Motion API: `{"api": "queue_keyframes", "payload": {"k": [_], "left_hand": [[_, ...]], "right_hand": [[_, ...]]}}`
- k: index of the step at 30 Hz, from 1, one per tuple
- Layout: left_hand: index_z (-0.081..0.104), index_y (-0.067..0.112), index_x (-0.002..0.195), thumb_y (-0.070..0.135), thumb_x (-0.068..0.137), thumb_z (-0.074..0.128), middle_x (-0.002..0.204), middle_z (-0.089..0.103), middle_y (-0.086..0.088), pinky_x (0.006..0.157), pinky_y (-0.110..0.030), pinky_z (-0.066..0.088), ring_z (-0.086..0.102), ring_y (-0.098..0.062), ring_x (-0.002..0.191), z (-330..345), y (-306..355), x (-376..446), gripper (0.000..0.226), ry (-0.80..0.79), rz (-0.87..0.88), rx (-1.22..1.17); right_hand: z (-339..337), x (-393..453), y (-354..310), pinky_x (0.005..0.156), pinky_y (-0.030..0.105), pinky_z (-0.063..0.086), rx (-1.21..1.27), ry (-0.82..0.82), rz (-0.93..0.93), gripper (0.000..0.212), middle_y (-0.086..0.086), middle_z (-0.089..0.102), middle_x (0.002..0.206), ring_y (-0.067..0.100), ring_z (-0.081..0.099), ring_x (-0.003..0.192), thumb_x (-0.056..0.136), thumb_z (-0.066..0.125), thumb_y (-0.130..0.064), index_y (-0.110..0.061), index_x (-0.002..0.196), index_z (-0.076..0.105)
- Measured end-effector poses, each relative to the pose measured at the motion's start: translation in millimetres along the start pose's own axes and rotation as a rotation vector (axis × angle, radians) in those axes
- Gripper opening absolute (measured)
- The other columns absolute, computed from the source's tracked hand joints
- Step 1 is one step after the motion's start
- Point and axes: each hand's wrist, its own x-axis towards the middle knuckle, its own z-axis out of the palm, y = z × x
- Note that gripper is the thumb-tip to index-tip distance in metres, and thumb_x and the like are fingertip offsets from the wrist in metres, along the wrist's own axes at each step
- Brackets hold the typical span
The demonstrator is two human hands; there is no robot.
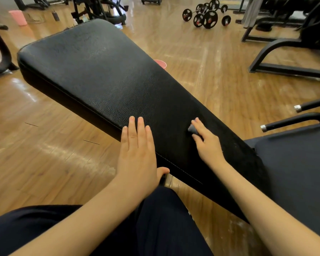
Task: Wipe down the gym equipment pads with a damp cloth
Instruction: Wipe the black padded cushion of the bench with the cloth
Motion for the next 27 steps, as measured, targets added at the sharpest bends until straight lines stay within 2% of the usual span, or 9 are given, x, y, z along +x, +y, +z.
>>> {"api": "queue_keyframes", "payload": {"k": [3, 6, 10, 12, 15, 19, 22, 24, 27], "left_hand": [[-0.021, -0.006, 0.143, 0.073, 0.088, 0.030, 0.149, -0.027, -0.031, 0.111, -0.054, -0.016, -0.028, -0.046, 0.137, 2, 3, 4, 0.109, 0.016, 0.012, -0.011], [-0.021, -0.007, 0.143, 0.072, 0.088, 0.031, 0.149, -0.027, -0.031, 0.110, -0.053, -0.018, -0.028, -0.045, 0.138, 3, 5, 8, 0.110, 0.051, 0.027, -0.014], [-0.022, -0.010, 0.139, 0.069, 0.089, 0.035, 0.150, -0.022, -0.032, 0.103, -0.052, -0.023, -0.024, -0.045, 0.139, 8, 9, 11, 0.110, 0.132, 0.008, -0.005], [-0.010, -0.010, 0.140, 0.072, 0.083, 0.041, 0.154, -0.004, -0.033, 0.109, -0.053, -0.014, -0.007, -0.045, 0.143, 14, 7, 12, 0.112, 0.217, 0.004, 0.007], [0.017, -0.008, 0.140, 0.076, 0.069, 0.055, 0.150, 0.026, -0.030, 0.115, -0.053, 0.004, 0.021, -0.043, 0.141, 20, 5, 14, 0.117, 0.232, 0.027, 0.015], [0.029, -0.011, 0.138, 0.073, 0.063, 0.063, 0.146, 0.032, -0.032, 0.113, -0.052, 0.009, 0.028, -0.044, 0.138, 27, 3, 16, 0.118, 0.261, 0.043, 0.034], [0.033, -0.012, 0.138, 0.071, 0.063, 0.066, 0.145, 0.033, -0.032, 0.113, -0.053, 0.010, 0.028, -0.045, 0.138, 28, 3, 16, 0.117, 0.273, 0.031, 0.032], [0.035, -0.013, 0.136, 0.069, 0.062, 0.069, 0.144, 0.034, -0.033, 0.113, -0.053, 0.012, 0.029, -0.045, 0.137, 28, 3, 16, 0.116, 0.288, 0.041, 0.028], [0.034, -0.014, 0.137, 0.069, 0.063, 0.068, 0.145, 0.033, -0.033, 0.113, -0.054, 0.013, 0.028, -0.046, 0.137, 27, 3, 16, 0.116, 0.288, 0.050, 0.031]], "right_hand": [[-3, 8, 3, 0.093, -0.006, 0.014, 0.010, -0.018, -0.012, 0.045, 0.000, 0.039, 0.145, 0.010, 0.034, 0.133, 0.092, 0.049, -0.001, -0.011, 0.136, 0.046], [-1, 45, 1, 0.102, 0.008, 0.017, 0.004, 0.001, -0.019, 0.044, 0.000, 0.040, 0.145, 0.013, 0.034, 0.135, 0.092, 0.048, -0.001, -0.012, 0.135, 0.047], [12, 113, -15, 0.106, 0.017, 0.020, 0.024, -0.022, -0.041, 0.037, 0.004, 0.043, 0.143, 0.016, 0.034, 0.135, 0.093, 0.047, -0.004, -0.008, 0.129, 0.054], [18, 132, -24, 0.106, 0.017, 0.020, 0.033, -0.039, -0.078, 0.037, 0.005, 0.045, 0.142, 0.017, 0.035, 0.135, 0.093, 0.047, -0.002, -0.006, 0.128, 0.054], [16, 135, -16, 0.111, 0.021, 0.023, 0.034, -0.026, -0.106, 0.039, 0.007, 0.047, 0.140, 0.018, 0.039, 0.133, 0.091, 0.047, 0.001, -0.006, 0.129, 0.054], [1, 104, 22, 0.114, 0.032, 0.025, 0.054, 0.039, -0.008, 0.037, 0.005, 0.049, 0.138, 0.017, 0.038, 0.133, 0.090, 0.045, 0.005, -0.008, 0.122, 0.059], [-6, 91, 34, 0.110, 0.026, 0.025, 0.058, 0.067, 0.071, 0.032, 0.003, 0.049, 0.138, 0.017, 0.039, 0.132, 0.092, 0.045, 0.001, -0.011, 0.116, 0.063], [-4, 98, 21, 0.110, 0.027, 0.026, 0.064, 0.026, 0.065, 0.029, 0.003, 0.050, 0.138, 0.017, 0.040, 0.131, 0.093, 0.046, -0.002, -0.016, 0.110, 0.065], [10, 116, -18, 0.108, 0.021, 0.021, 0.033, -0.033, -0.053, 0.037, 0.005, 0.042, 0.144, 0.017, 0.035, 0.134, 0.093, 0.047, -0.004, -0.010, 0.129, 0.053]]}}
